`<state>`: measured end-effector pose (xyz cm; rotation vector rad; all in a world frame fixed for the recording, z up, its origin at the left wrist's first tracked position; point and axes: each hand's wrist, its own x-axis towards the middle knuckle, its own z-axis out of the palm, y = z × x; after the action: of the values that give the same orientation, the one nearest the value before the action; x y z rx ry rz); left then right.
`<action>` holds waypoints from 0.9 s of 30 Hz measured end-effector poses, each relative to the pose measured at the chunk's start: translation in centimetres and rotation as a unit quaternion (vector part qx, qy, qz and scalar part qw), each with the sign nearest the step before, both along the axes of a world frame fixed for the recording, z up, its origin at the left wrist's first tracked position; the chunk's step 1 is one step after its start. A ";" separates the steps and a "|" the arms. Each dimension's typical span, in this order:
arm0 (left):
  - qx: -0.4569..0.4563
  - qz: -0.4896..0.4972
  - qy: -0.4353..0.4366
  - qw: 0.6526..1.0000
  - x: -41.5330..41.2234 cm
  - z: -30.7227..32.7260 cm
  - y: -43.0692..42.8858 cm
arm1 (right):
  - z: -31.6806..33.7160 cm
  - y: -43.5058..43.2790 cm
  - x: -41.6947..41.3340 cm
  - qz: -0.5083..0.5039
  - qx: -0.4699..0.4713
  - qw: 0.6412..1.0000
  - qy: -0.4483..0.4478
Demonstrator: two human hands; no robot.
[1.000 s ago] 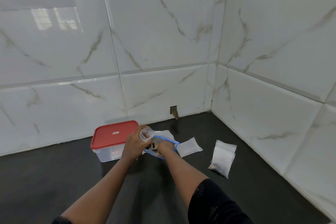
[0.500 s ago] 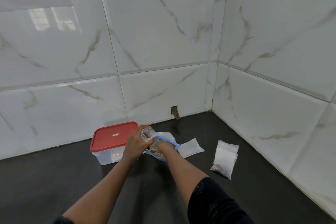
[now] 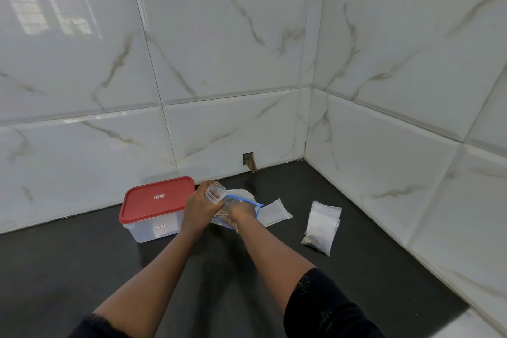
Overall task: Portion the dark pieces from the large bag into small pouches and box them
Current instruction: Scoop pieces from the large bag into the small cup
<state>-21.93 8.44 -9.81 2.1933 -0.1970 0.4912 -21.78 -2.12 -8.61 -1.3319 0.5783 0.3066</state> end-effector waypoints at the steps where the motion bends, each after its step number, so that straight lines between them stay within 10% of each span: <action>1: -0.003 0.005 -0.001 1.000 0.0 0.0 -0.1 | 0.5 -0.1 -0.3 -0.006 -0.003 1.000 0.004; 14: -0.011 0.059 0.058 0.997 0.8 1.5 -1.6 | 3.3 -7.1 -0.8 0.009 -0.249 0.968 -0.044; 27: -0.029 0.062 0.079 0.995 0.4 -0.5 -3.6 | 9.3 -10.6 -2.4 0.030 -0.273 0.956 -0.107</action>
<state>-21.51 4.83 -10.27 2.1833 0.0386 0.3855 -24.20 -12.73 0.70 -1.8910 0.4544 0.0446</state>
